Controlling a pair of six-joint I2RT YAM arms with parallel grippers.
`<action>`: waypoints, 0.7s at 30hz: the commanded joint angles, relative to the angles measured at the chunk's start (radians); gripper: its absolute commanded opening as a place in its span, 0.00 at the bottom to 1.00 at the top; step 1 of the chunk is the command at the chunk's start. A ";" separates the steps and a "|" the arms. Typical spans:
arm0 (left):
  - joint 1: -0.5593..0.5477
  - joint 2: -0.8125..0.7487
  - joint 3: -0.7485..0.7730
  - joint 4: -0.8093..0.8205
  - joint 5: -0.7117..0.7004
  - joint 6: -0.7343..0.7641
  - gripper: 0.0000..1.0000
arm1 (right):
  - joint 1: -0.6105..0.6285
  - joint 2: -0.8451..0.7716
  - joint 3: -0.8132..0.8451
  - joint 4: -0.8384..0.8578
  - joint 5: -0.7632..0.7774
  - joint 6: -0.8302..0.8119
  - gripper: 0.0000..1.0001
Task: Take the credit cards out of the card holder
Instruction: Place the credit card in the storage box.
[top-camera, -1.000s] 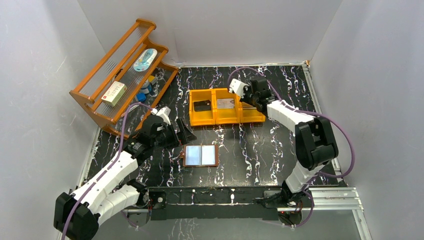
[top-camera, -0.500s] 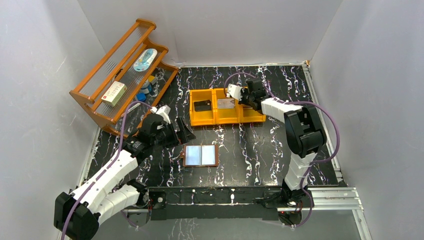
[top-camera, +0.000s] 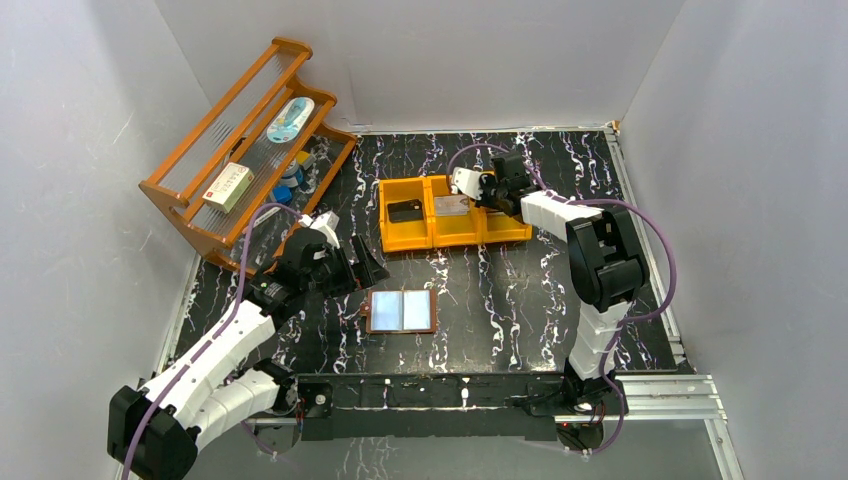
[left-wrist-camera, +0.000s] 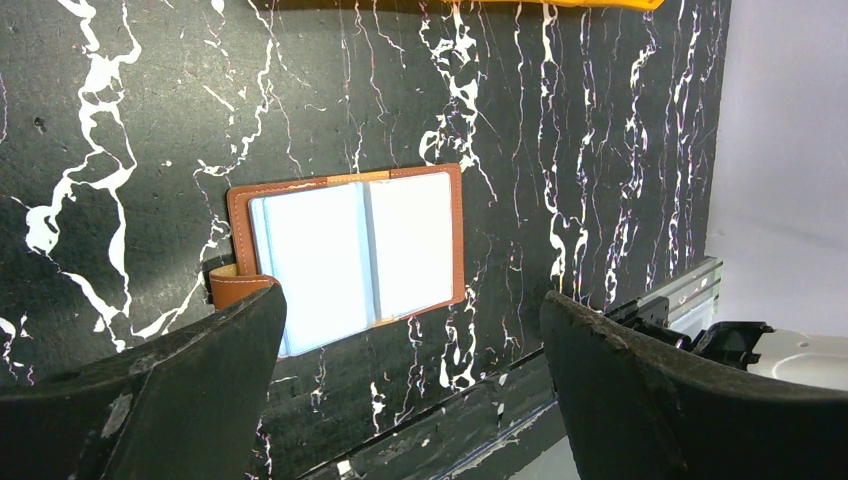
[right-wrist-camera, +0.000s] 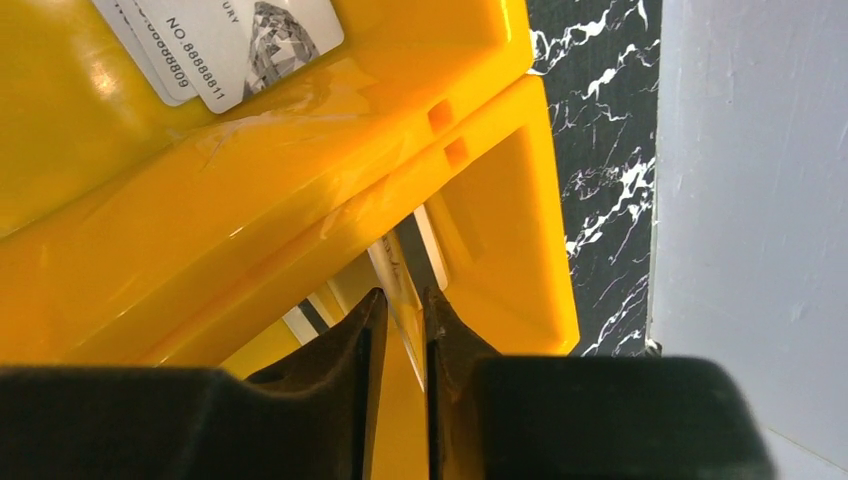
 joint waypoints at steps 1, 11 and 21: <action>0.003 -0.006 0.017 -0.017 0.000 0.015 0.98 | -0.005 -0.036 -0.002 -0.025 -0.023 -0.020 0.33; 0.003 -0.011 0.008 -0.012 0.009 0.008 0.98 | -0.013 -0.059 0.010 -0.063 -0.021 0.009 0.39; 0.003 0.007 0.010 -0.027 -0.007 -0.005 0.98 | -0.019 -0.147 0.056 -0.030 0.017 0.218 0.44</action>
